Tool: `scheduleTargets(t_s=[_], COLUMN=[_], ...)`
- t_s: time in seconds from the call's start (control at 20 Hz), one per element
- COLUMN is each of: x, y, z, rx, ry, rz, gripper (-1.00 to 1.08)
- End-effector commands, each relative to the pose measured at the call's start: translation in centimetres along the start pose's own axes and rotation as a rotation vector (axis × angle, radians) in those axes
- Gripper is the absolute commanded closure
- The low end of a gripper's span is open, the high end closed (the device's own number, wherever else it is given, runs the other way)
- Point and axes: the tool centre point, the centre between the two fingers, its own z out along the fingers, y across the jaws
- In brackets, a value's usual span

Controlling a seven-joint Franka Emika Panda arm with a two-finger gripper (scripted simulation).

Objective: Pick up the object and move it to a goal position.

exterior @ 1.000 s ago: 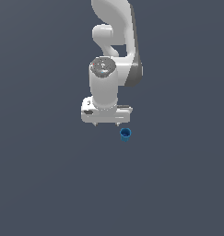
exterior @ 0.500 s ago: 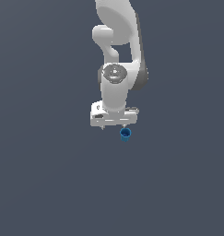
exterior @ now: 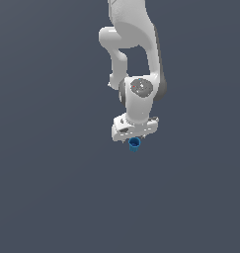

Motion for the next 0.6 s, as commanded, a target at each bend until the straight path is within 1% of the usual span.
scheduleTargets(t_s=[0.0,0.3,0.55], x=[0.0,0.0,0.0], y=[-0.7,-0.9,-0.9], z=[0.5,0.7,2.2], rx=[0.0,0.001,0.001], ry=[0.005,0.005,0.005], rz=[-0.022,-0.026,-0.027], gripper=[-0.92,-0.92,-0.92])
